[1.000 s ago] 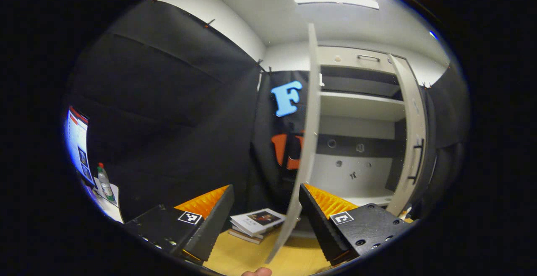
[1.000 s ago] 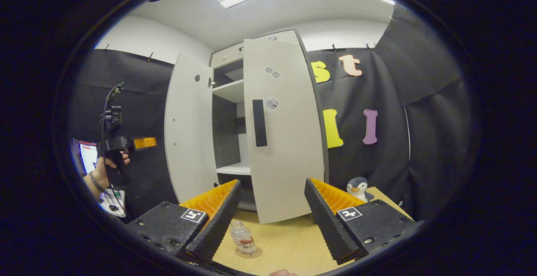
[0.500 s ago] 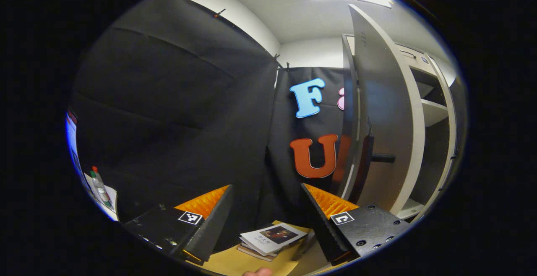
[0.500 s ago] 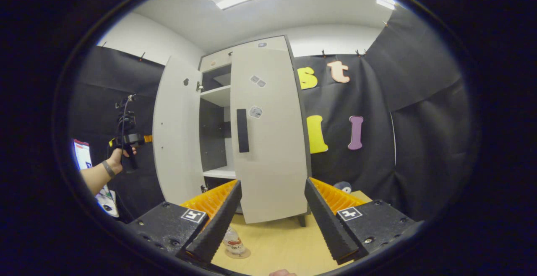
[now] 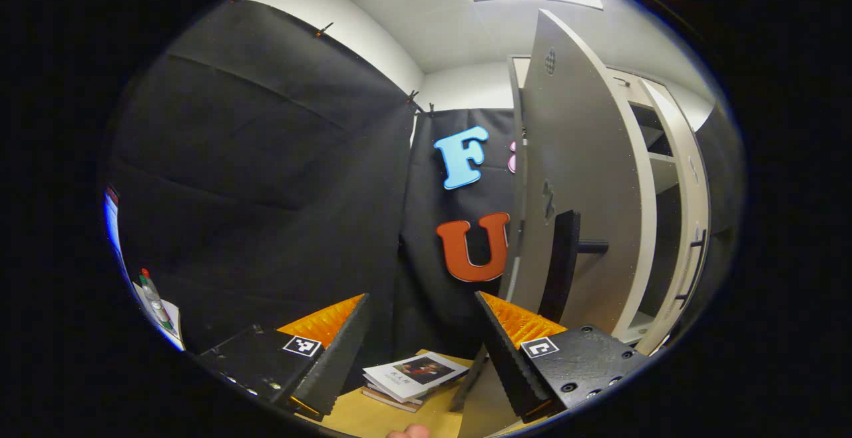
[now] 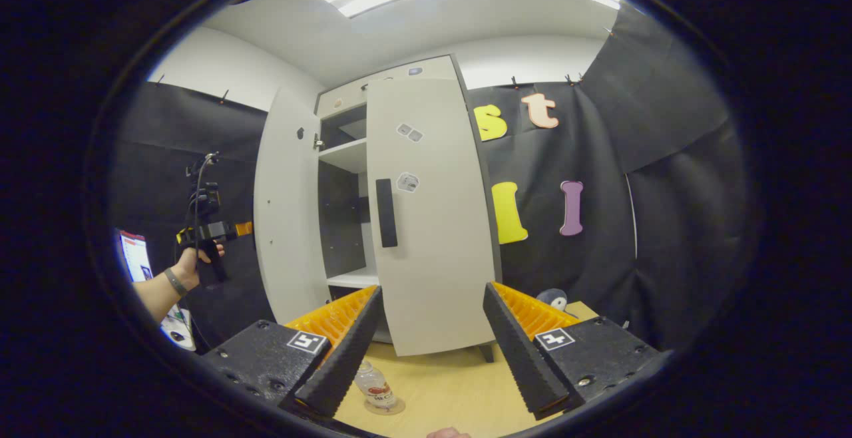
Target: Grasp the bottle in the cabinet with the left hand and place it on the coaster, then close the right door with the right hand and the left door with the left hand.
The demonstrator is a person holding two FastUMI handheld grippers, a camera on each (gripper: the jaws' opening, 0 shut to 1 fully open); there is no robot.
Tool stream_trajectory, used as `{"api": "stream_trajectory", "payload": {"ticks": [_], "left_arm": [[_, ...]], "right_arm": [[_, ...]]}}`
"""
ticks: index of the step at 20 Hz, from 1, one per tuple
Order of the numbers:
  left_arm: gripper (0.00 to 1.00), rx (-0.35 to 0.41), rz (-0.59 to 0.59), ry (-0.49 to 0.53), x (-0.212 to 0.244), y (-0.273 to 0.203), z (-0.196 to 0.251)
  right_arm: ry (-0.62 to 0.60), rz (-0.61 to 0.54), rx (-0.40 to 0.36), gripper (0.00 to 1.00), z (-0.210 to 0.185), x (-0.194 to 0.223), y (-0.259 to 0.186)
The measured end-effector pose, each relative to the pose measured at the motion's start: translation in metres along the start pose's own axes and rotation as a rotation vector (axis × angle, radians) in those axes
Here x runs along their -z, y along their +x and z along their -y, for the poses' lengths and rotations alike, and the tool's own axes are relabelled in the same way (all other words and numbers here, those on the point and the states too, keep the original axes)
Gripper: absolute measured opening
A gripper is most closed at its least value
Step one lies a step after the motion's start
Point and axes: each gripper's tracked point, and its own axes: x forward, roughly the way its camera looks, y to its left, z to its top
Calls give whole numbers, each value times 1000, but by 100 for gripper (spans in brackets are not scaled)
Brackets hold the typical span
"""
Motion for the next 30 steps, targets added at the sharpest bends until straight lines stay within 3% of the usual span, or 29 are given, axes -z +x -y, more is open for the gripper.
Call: {"api": "stream_trajectory", "payload": {"ticks": [3,4,6,7,10,11,13,15,19,21,22,25,26,28,29,30], "left_arm": [[94,77,8,-29,2,-2,46],[99,103,20,-35,-2,0,61],[94,148,31,-33,-4,3,84],[99,151,27,-20,-3,6,88],[99,151,20,-1,-2,6,90],[99,150,18,-6,-3,4,89],[99,159,6,-14,-2,-5,90],[99,172,5,-21,-5,-21,88],[95,221,-6,-43,5,-70,104],[99,250,-32,-29,19,-93,116],[99,268,-55,-20,30,-105,123],[95,319,-105,4,59,-140,145],[99,331,-104,17,67,-150,151],[90,344,-86,43,80,-164,163],[99,348,-74,53,86,-171,168],[95,351,-65,59,89,-179,172]], "right_arm": [[-2,4,23,99,12,-3,-5],[-1,5,35,99,18,-4,-6],[-6,9,66,98,29,-7,-13],[-9,13,84,94,35,-9,-16],[-9,17,124,94,50,-9,-24],[-11,14,136,98,55,-8,-25],[-12,8,145,94,61,-7,-26],[-13,10,137,99,62,-5,-24],[-1,-33,120,99,66,20,-12],[13,-53,91,94,62,25,-7],[14,-60,86,99,62,26,-3],[12,-86,79,94,65,35,11],[12,-84,76,99,64,34,15],[11,-71,69,99,60,29,20],[6,-67,64,99,57,28,21],[1,-63,55,99,54,26,22]]}}
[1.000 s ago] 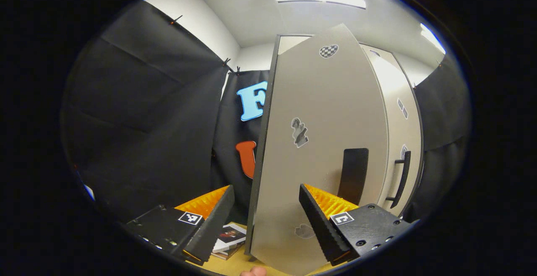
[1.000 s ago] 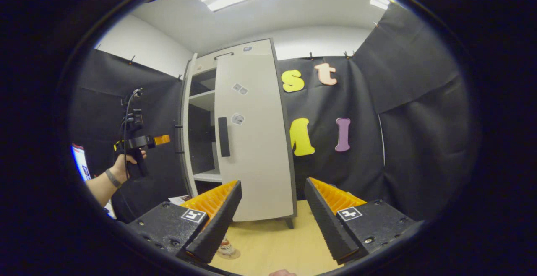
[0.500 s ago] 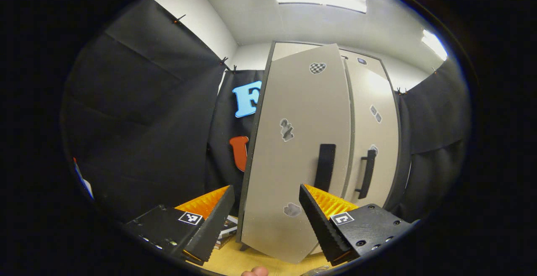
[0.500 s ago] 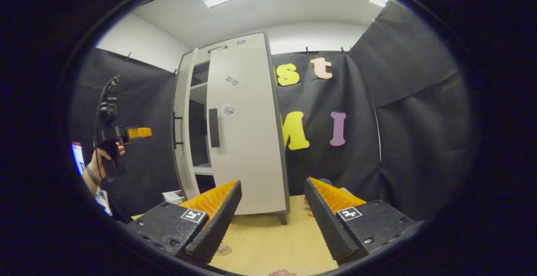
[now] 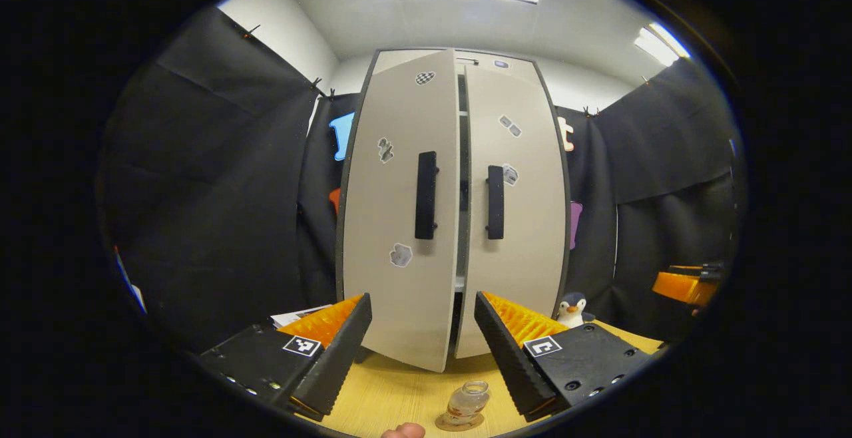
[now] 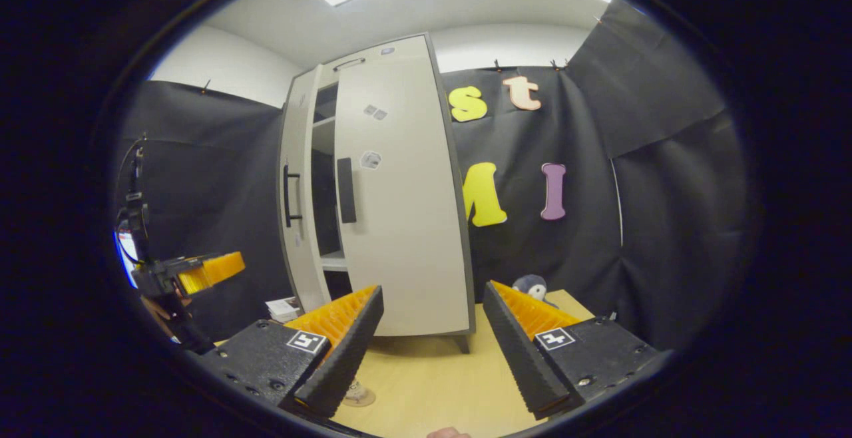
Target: Grasp the bottle in the cabinet with the left hand and place it on the coaster, then close the right door with the right hand and the left door with the left hand.
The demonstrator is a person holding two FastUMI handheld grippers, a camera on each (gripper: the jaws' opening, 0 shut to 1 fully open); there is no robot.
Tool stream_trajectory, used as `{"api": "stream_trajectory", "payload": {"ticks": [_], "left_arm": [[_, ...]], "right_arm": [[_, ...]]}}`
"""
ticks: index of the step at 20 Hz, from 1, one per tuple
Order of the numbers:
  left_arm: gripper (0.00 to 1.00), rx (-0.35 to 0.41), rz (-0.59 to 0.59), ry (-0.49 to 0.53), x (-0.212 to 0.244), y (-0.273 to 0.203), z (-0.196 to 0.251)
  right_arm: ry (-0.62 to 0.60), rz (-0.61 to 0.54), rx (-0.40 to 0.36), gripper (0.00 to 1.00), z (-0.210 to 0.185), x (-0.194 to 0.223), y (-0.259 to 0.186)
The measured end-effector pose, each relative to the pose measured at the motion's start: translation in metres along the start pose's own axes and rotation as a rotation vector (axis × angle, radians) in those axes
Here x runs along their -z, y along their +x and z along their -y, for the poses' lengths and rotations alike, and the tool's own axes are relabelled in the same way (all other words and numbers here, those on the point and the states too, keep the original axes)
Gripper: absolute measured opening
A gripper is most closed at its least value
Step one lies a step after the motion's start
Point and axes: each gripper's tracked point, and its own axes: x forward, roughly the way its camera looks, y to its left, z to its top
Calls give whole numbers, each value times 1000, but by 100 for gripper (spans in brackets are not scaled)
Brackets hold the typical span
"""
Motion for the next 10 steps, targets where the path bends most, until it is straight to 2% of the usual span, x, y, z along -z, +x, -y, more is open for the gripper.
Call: {"api": "stream_trajectory", "payload": {"ticks": [4,5,6,7,8,9,10], "left_arm": [[99,60,-10,-28,16,-11,29],[95,69,-17,-34,18,-11,32],[99,74,-16,-37,18,-9,34],[95,75,-11,-36,16,-8,34],[99,77,-11,-36,15,-7,35],[95,79,-12,-37,15,-4,35],[99,79,-13,-38,15,-4,34]], "right_arm": [[-28,-25,-13,99,-7,8,-6],[-32,-33,-10,94,-6,9,-8],[-26,-28,-11,99,-7,8,-10],[-17,-25,-13,99,-8,6,-10],[-9,-28,-13,99,-9,6,-10],[-5,-29,-11,94,-9,6,-11],[-3,-25,-9,99,-8,5,-12]]}}
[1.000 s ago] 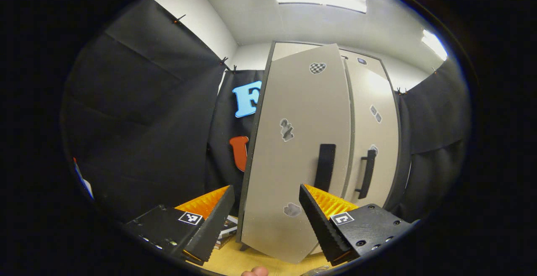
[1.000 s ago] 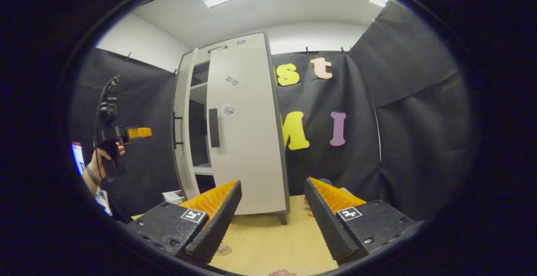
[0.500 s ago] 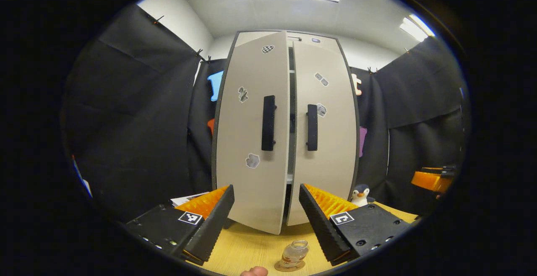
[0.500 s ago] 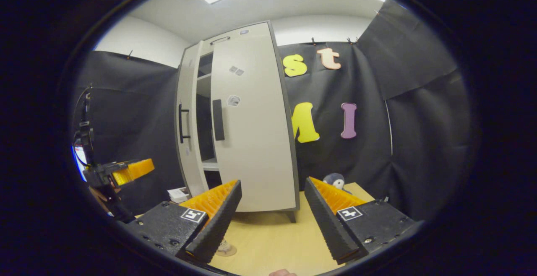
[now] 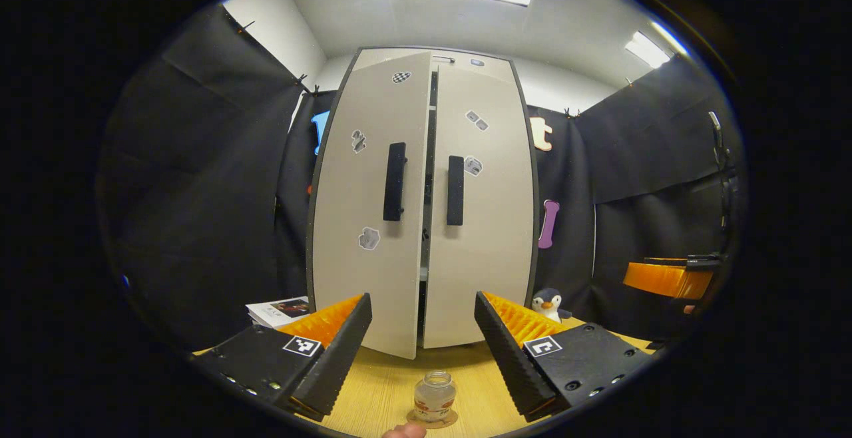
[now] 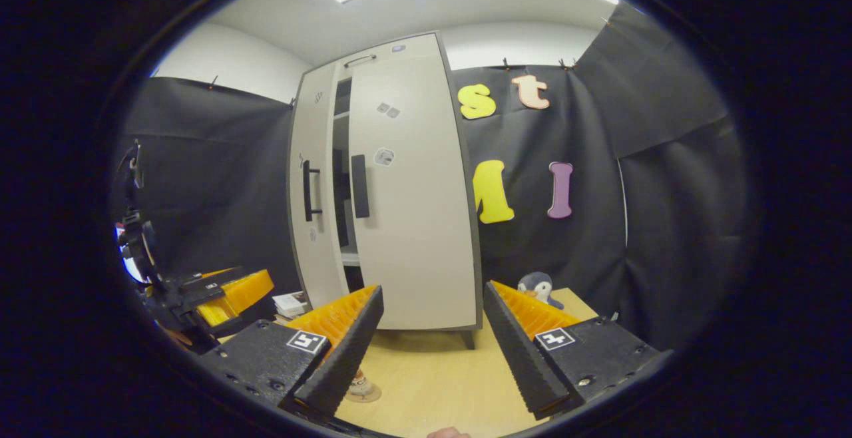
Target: Grasp the bottle in the cabinet with the left hand and place it on the coaster, then close the right door with the right hand and the left door with the left hand.
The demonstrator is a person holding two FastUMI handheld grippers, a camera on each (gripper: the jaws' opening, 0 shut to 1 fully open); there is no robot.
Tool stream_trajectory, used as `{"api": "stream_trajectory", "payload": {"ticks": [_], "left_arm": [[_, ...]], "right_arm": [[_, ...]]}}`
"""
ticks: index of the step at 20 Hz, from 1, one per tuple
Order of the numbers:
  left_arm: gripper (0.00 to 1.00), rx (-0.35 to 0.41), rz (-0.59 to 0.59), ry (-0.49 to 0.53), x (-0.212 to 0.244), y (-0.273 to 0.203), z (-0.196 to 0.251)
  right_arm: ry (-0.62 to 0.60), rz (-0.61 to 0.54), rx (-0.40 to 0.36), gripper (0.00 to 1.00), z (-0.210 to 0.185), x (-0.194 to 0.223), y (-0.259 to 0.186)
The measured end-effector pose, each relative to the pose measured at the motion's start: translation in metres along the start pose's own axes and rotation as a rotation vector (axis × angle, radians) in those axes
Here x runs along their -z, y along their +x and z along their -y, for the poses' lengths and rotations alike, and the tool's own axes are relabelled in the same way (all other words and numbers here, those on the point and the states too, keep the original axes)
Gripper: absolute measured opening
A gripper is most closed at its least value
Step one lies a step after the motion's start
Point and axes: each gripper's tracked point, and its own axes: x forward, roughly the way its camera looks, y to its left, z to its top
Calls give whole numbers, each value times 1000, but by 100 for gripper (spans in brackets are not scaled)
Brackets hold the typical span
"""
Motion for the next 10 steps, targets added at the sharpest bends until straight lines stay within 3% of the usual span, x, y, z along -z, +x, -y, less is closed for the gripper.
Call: {"api": "stream_trajectory", "payload": {"ticks": [1,2,3,10], "left_arm": [[95,5,-2,2,1,2,1],[99,10,-6,4,1,4,2],[95,17,-11,3,3,3,3],[95,38,-29,12,6,2,9]], "right_arm": [[0,3,3,99,1,-1,-1],[0,5,5,99,1,-3,-1],[1,7,8,99,3,-2,-2],[25,5,21,99,5,-1,-3]]}}
